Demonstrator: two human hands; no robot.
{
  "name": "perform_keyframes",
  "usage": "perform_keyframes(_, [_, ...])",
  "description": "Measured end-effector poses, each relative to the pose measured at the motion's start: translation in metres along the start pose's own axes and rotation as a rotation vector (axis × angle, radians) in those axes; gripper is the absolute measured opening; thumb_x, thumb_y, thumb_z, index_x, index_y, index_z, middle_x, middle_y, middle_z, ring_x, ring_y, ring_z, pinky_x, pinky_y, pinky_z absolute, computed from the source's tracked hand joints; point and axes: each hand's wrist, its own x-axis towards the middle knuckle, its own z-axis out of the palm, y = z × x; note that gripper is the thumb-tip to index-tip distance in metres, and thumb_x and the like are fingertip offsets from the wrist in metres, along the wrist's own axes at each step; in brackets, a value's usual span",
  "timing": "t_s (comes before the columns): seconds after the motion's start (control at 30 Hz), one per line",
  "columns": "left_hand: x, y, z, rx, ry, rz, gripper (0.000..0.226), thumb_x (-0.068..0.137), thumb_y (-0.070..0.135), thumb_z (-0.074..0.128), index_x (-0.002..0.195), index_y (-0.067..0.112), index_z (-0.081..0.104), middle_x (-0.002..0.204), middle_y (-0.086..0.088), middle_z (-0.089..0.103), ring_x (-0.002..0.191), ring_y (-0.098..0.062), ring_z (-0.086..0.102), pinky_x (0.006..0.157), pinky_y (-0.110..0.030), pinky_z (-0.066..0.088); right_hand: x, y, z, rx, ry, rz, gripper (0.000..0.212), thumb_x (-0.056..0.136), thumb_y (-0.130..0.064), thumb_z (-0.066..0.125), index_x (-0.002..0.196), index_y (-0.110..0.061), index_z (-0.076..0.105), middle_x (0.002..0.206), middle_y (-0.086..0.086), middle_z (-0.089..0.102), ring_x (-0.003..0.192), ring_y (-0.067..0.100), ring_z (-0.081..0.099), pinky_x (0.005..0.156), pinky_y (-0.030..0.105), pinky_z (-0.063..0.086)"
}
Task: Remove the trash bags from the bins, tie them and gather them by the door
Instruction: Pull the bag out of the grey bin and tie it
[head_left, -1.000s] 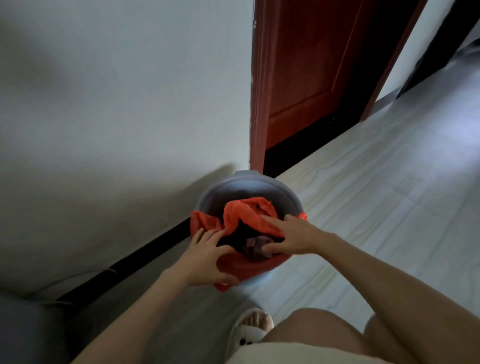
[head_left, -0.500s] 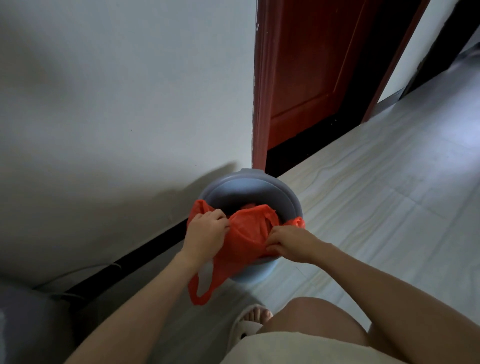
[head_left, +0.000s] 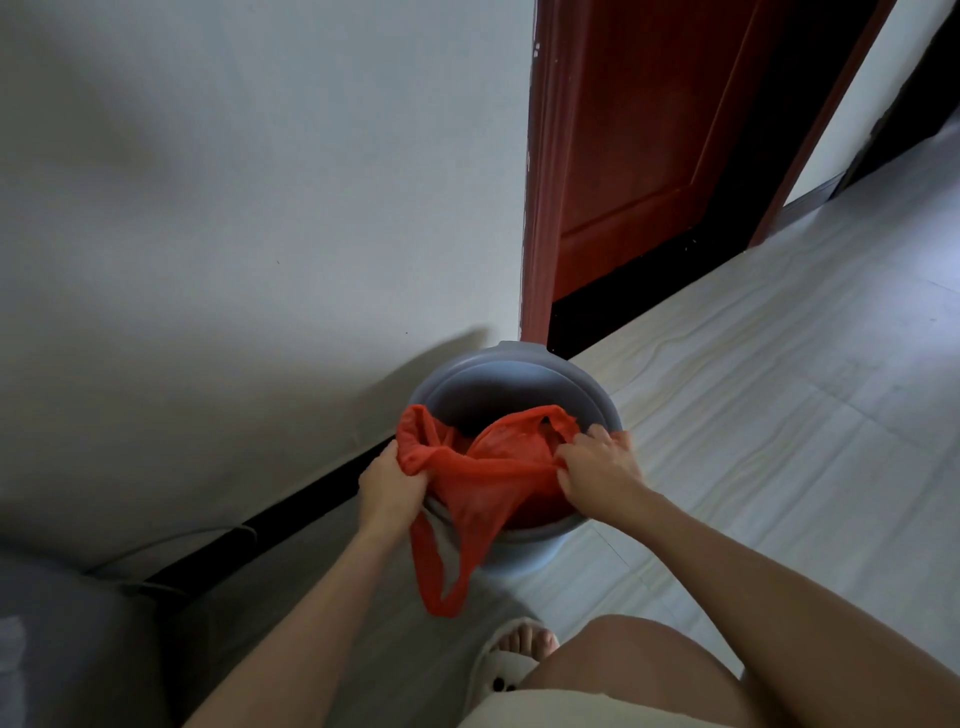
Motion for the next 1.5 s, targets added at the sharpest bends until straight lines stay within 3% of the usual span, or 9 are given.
perform_keyframes(0.2, [-0.004, 0.007, -0.002, 0.329, 0.152, 0.208, 0.025, 0.084, 0.022, 0.047, 0.087, 0.012, 0.069, 0.093, -0.014, 0.069, 0.09, -0.037, 0.062, 0.074, -0.04, 0.049, 0.001, -0.017, 0.001, 0.164, 0.007, 0.065, 0.024, 0.091, -0.014, 0.036, 0.112, -0.014, 0.046, 0.121, 0.014, 0.054, 0.112, 0.035, 0.05, 0.094, 0.044, 0.036])
perform_keyframes(0.47, [0.006, 0.069, -0.022, -0.088, 0.158, 0.207, 0.019, 0.085, 0.022, 0.059, 0.095, 0.008, 0.067, 0.097, -0.017, 0.07, 0.096, -0.033, 0.062, 0.083, -0.036, 0.046, 0.029, -0.006, -0.043, 1.115, 0.25, 0.35, 0.017, 0.084, -0.004, 0.051, 0.076, -0.015, 0.06, 0.085, 0.007, 0.059, 0.09, 0.027, 0.059, 0.079, 0.031, 0.045])
perform_keyframes(0.57, [0.008, 0.114, -0.033, -0.239, 0.196, 0.299, 0.019, 0.087, 0.015, 0.057, 0.102, 0.006, 0.064, 0.104, -0.016, 0.068, 0.102, -0.031, 0.061, 0.091, -0.038, 0.047, 0.032, 0.0, -0.093, 1.194, 0.425, 0.313, 0.017, 0.086, -0.004, 0.052, 0.099, 0.003, 0.061, 0.087, 0.008, 0.056, 0.082, 0.019, 0.052, 0.059, 0.018, 0.04])
perform_keyframes(0.77, [-0.018, 0.21, -0.054, -0.36, 0.147, 0.599, 0.028, 0.086, 0.009, 0.056, 0.113, 0.011, 0.061, 0.113, -0.007, 0.065, 0.107, -0.019, 0.058, 0.087, -0.016, 0.036, -0.004, 0.045, -0.191, 1.262, 0.74, 0.217, 0.007, 0.087, -0.007, 0.054, 0.089, -0.007, 0.06, 0.077, -0.003, 0.056, 0.083, 0.016, 0.055, 0.078, 0.033, 0.046])
perform_keyframes(0.9, [-0.044, 0.269, -0.047, -0.398, 0.003, 0.758, 0.028, 0.085, 0.006, 0.055, 0.111, 0.013, 0.06, 0.105, 0.002, 0.061, 0.099, -0.012, 0.057, 0.084, -0.011, 0.036, -0.05, 0.095, -0.223, 1.24, 0.887, 0.213, 0.008, 0.088, -0.004, 0.051, 0.086, -0.009, 0.058, 0.074, -0.004, 0.055, 0.073, 0.011, 0.053, 0.069, 0.023, 0.046])
perform_keyframes(1.03, [-0.07, 0.301, -0.013, -0.326, -0.139, 0.837, 0.023, 0.087, 0.01, 0.053, 0.108, 0.016, 0.061, 0.109, 0.0, 0.064, 0.103, -0.015, 0.058, 0.092, -0.024, 0.041, -0.09, 0.145, -0.207, 1.215, 0.959, 0.344, 0.017, 0.089, -0.002, 0.05, 0.079, -0.015, 0.055, 0.076, 0.001, 0.055, 0.063, 0.007, 0.048, 0.045, 0.005, 0.038])
perform_keyframes(1.2, [-0.087, 0.312, 0.07, -0.162, -0.398, 0.778, 0.018, 0.093, 0.012, 0.044, 0.102, 0.015, 0.059, 0.11, -0.008, 0.061, 0.101, -0.024, 0.06, 0.094, -0.038, 0.048, -0.128, 0.204, -0.148, 1.144, 0.915, 0.582, 0.017, 0.084, 0.007, 0.051, 0.098, 0.005, 0.061, 0.088, 0.009, 0.056, 0.078, 0.02, 0.051, 0.05, 0.009, 0.037])
perform_keyframes(1.37, [-0.101, 0.291, 0.165, 0.105, -0.549, 0.739, 0.01, 0.096, 0.022, 0.036, 0.095, 0.022, 0.046, 0.097, -0.013, 0.063, 0.078, -0.033, 0.068, 0.073, -0.047, 0.057, -0.162, 0.25, -0.058, 1.203, 0.778, 0.903, 0.019, 0.084, 0.003, 0.052, 0.099, 0.002, 0.063, 0.061, 0.001, 0.05, 0.04, 0.005, 0.046, 0.034, 0.009, 0.029])
perform_keyframes(1.5, [-0.118, 0.277, 0.217, 0.126, -0.643, 0.723, 0.013, 0.092, 0.017, 0.045, 0.102, 0.016, 0.053, 0.103, -0.016, 0.066, 0.088, -0.037, 0.065, 0.079, -0.044, 0.054, -0.189, 0.268, -0.01, 1.226, 0.707, 1.045, 0.018, 0.084, 0.004, 0.052, 0.099, 0.008, 0.062, 0.056, 0.001, 0.047, 0.04, 0.009, 0.044, 0.032, 0.01, 0.028])
